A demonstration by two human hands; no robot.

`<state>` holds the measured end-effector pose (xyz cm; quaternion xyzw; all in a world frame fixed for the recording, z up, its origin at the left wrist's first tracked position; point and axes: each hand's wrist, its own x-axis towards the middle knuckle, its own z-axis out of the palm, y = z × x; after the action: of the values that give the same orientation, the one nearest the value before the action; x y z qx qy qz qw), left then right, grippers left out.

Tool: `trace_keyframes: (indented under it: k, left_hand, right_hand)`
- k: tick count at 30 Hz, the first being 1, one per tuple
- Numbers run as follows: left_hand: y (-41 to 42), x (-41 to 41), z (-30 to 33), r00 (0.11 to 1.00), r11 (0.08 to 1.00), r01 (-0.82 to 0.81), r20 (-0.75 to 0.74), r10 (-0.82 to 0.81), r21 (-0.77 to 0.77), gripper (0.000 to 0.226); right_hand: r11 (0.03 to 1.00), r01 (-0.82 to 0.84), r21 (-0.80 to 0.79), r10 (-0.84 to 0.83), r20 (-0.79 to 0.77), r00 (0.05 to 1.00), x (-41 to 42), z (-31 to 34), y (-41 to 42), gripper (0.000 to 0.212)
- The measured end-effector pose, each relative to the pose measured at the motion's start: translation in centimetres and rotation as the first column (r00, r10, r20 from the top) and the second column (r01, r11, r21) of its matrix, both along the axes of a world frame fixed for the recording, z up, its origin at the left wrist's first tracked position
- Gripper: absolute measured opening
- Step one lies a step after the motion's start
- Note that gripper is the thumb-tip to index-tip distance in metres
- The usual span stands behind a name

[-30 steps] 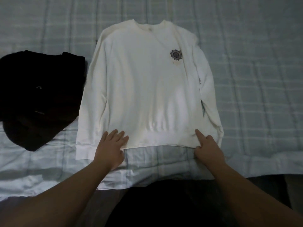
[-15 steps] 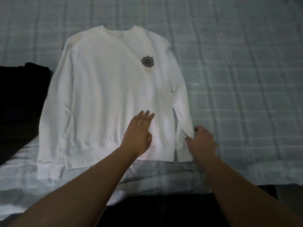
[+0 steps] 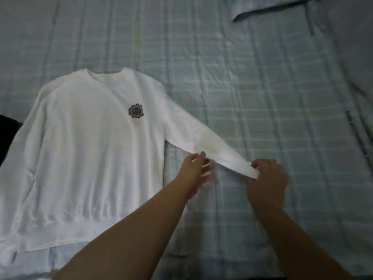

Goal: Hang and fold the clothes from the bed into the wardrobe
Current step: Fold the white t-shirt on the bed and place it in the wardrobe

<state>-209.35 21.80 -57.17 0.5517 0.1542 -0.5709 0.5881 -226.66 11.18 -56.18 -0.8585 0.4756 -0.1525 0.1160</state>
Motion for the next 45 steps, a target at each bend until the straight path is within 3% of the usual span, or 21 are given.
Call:
trace_keyframes:
  k: [4,10,13,15,16,19,21,23,25,26,27,28,29,30,31,33,35,38,40,42,45]
  left_hand:
    - [-5.6,-1.8,-0.3,0.942,0.973,-0.213,-0.285,0.18,-0.089,0.021]
    - [-13.5,-2.4,-2.5,0.885,0.951,-0.283,-0.417,0.208,-0.124,0.013]
    - [-14.9,-3.6,-3.3,0.865,0.95,-0.285,-0.461,0.197,-0.128,0.019]
    - [-14.5,-5.2,-4.2,0.868,0.97,-0.238,-0.461,0.186,-0.057,0.021]
    - [-14.0,-6.0,-4.8,0.871,0.978,-0.206,-0.459,0.176,-0.015,0.019]
    - [-12.4,-8.0,-6.2,0.887,0.994,-0.09,-0.448,0.109,0.065,0.017]
    - [-11.7,-8.0,-6.1,0.902,0.998,0.008,-0.431,0.023,0.069,0.019]
    - [-11.5,-7.1,-4.6,0.899,0.968,0.238,-0.395,-0.189,0.08,0.029]
    - [-11.4,-5.6,-3.4,0.891,0.87,0.453,-0.15,-0.43,0.195,0.028]
    - [-11.4,-4.8,-3.2,0.85,0.833,0.463,0.112,-0.514,0.304,0.021]
    - [-11.4,-3.9,-3.2,0.714,0.811,0.404,0.409,-0.569,0.423,0.015]
    - [-11.5,-3.0,-3.3,0.488,0.808,0.32,0.645,-0.588,0.494,0.01]
    - [-11.7,-2.6,-3.3,0.228,0.808,0.274,0.781,-0.582,0.522,0.013]
    - [-11.9,-2.3,-3.6,-0.017,0.788,0.28,0.824,-0.566,0.548,0.026]
    - [-12.0,-2.3,-4.3,-0.196,0.737,0.317,0.801,-0.565,0.598,0.042]
    - [-12.8,-3.1,-5.1,-0.396,0.575,0.331,0.663,-0.636,0.749,0.063]
    - [-13.9,-4.1,-6.2,-0.424,0.436,0.342,0.551,-0.719,0.832,0.065]
    - [-15.2,-4.9,-7.1,-0.416,0.364,0.353,0.493,-0.765,0.862,0.065]
    - [-15.5,-4.8,-7.8,-0.431,0.329,0.341,0.457,-0.778,0.881,0.063]
    - [-15.0,-4.2,-8.1,-0.427,0.4,0.292,0.493,-0.758,0.869,0.061]
    - [-13.1,-2.8,-8.1,-0.334,0.538,0.278,0.605,-0.723,0.796,0.063]
  right_hand:
    - [0.994,0.001,-0.107,-0.006,-0.044,0.999,-1.9,-0.2,-5.7,0.034]
    - [0.978,-0.048,-0.203,0.041,-0.037,0.998,-3.8,-1.9,-12.7,0.056]
    - [0.99,-0.13,-0.046,0.114,-0.262,0.958,-5.0,-5.0,-12.9,0.067]
    - [0.975,-0.141,0.174,0.204,-0.426,0.882,-6.5,-7.2,-11.3,0.079]
    - [0.964,-0.134,0.23,0.221,-0.411,0.884,-7.1,-8.0,-10.5,0.083]
    - [0.951,-0.017,0.309,0.002,0.05,0.999,-7.4,-8.0,-10.0,0.078]
    - [0.911,0.176,0.372,-0.28,0.246,0.928,-6.4,-7.4,-11.5,0.061]
    - [0.85,0.357,0.388,-0.443,0.157,0.883,-5.8,-7.3,-13.5,0.045]
    - [0.839,0.392,0.377,-0.411,-0.032,0.911,-5.7,-7.7,-15.1,0.047]
    - [0.86,0.372,0.35,-0.351,-0.127,0.928,-5.6,-7.9,-15.6,0.046]
    - [0.889,0.333,0.315,-0.283,-0.194,0.939,-5.8,-8.4,-16.1,0.042]
    - [0.908,0.302,0.291,-0.238,-0.235,0.943,-5.7,-8.3,-16.3,0.036]
    - [0.91,0.284,0.302,-0.22,-0.227,0.949,-5.7,-8.5,-16.8,0.032]
    - [0.885,0.299,0.356,-0.249,-0.18,0.952,-5.5,-8.0,-17.2,0.031]
    - [0.827,0.334,0.452,-0.324,-0.102,0.941,-5.4,-7.5,-17.8,0.031]
    - [0.701,0.366,0.612,-0.486,0.034,0.874,-5.7,-6.2,-18.9,0.031]
    - [0.677,0.393,0.623,-0.582,0.125,0.804,-6.6,-5.1,-19.7,0.025]
    - [0.659,0.405,0.634,-0.61,0.136,0.781,-8.0,-5.1,-19.9,0.016]
    - [0.575,0.368,0.73,-0.645,0.128,0.753,-8.8,-6.2,-19.5,0.026]
    - [0.458,0.292,0.84,-0.712,0.15,0.686,-9.2,-6.7,-18.9,0.033]
    - [0.338,0.135,0.931,-0.829,0.227,0.512,-9.0,-5.6,-18.2,0.034]
